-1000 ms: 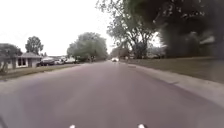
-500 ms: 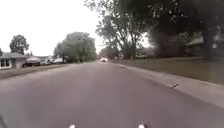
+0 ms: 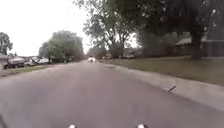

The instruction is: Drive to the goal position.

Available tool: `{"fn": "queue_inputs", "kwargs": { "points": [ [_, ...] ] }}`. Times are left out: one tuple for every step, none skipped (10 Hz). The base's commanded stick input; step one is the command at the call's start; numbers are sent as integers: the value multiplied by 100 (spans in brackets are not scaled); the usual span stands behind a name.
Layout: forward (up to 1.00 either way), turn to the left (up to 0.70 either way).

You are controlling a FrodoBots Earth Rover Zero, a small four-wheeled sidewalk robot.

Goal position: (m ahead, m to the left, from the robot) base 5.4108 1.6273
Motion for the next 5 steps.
{"fn": "queue_inputs", "kwargs": {
  "points": [
    [100, 0],
    [100, 0],
    [100, 0],
    [100, 0],
    [100, 0]
  ]
}}
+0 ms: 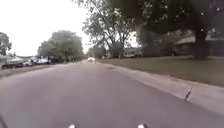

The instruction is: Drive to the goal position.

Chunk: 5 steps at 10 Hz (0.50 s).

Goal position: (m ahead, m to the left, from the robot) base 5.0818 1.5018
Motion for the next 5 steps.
{"fn": "queue_inputs", "kwargs": {
  "points": [
    [100, 0],
    [100, 0],
    [100, 3],
    [100, 6],
    [100, 8]
  ]
}}
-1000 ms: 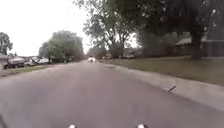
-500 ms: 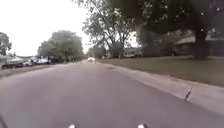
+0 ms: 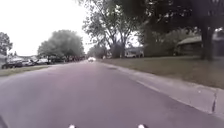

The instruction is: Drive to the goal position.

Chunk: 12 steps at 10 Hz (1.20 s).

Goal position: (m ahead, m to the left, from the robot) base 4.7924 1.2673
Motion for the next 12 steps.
{"fn": "queue_inputs", "kwargs": {
  "points": [
    [100, 16],
    [100, 32],
    [100, 7],
    [100, 0],
    [100, 0],
    [100, 0],
    [100, 0],
    [100, 0],
    [100, 0],
    [100, 0],
    [100, 0],
    [100, 0]
  ]
}}
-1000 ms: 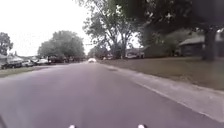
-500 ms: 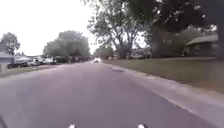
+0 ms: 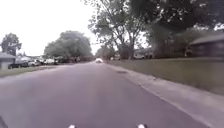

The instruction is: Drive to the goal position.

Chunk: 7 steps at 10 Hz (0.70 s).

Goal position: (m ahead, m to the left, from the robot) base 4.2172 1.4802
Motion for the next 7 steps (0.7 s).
{"fn": "queue_inputs", "kwargs": {
  "points": [
    [100, 0],
    [100, 0],
    [100, 0],
    [100, 0],
    [100, 3],
    [100, 13],
    [100, 17]
  ]
}}
